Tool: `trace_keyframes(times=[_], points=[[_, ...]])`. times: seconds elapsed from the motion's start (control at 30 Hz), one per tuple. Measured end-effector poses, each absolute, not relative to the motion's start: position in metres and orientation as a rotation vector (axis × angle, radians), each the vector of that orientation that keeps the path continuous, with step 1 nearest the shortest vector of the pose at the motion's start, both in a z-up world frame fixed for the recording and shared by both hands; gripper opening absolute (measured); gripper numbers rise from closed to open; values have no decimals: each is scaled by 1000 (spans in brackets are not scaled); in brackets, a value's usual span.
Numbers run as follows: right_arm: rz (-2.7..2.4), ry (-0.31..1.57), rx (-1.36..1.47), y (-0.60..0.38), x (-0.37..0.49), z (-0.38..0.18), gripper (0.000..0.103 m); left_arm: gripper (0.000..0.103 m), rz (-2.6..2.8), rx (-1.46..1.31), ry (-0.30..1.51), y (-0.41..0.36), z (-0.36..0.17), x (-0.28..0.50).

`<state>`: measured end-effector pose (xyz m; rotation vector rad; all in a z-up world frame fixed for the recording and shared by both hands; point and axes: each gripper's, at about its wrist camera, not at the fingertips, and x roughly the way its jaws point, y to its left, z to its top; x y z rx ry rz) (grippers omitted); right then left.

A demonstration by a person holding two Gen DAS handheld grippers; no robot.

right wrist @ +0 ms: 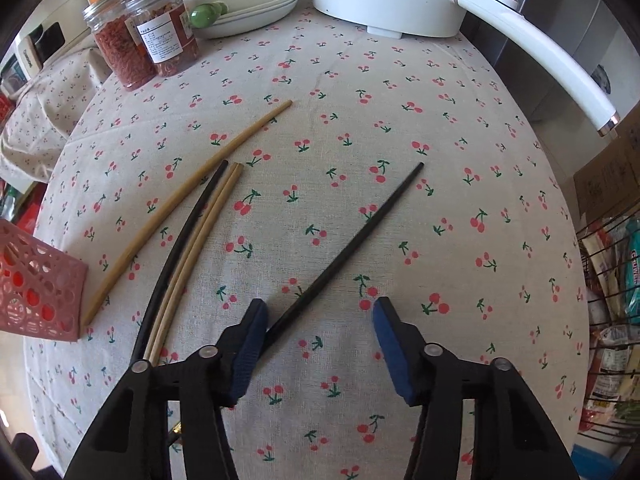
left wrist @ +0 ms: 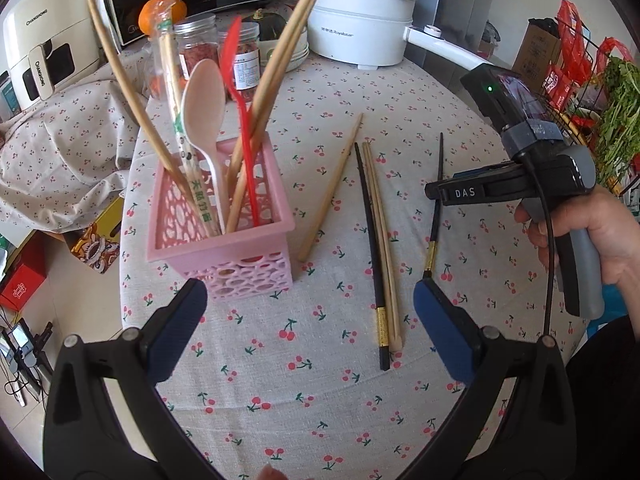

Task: Organize utensils
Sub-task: 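Lift the black chopstick with the right tool while the left tool grasps a light wooden chopstick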

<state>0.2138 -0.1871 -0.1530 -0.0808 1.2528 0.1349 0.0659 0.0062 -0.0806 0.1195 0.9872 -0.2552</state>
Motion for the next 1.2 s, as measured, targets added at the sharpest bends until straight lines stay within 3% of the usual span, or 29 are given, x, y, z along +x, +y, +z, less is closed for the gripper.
trace_keyframes(times=[0.1, 0.2, 0.67, 0.73, 0.9, 1.0, 1.2], points=[[156, 1267, -62, -207, 214, -151, 17, 102, -301, 157, 969, -12, -81, 62], [169, 1298, -8, -229, 213, -152, 8, 102, -343, 180, 966, -31, -80, 62], [147, 1292, 106, -296, 190, -135, 6, 102, -193, 211, 1249, -100, -113, 142], [155, 1292, 113, -300, 189, -133, 6, 98, -156, 142, 1284, -95, -118, 157], [186, 1296, 117, -299, 190, -132, 6, 69, -129, 67, 1332, -91, -129, 178], [208, 1292, 117, -294, 191, -132, 6, 56, -123, 75, 1347, -92, -135, 181], [219, 1281, 133, -298, 191, -127, 6, 39, -118, 80, 1368, -93, -144, 182]])
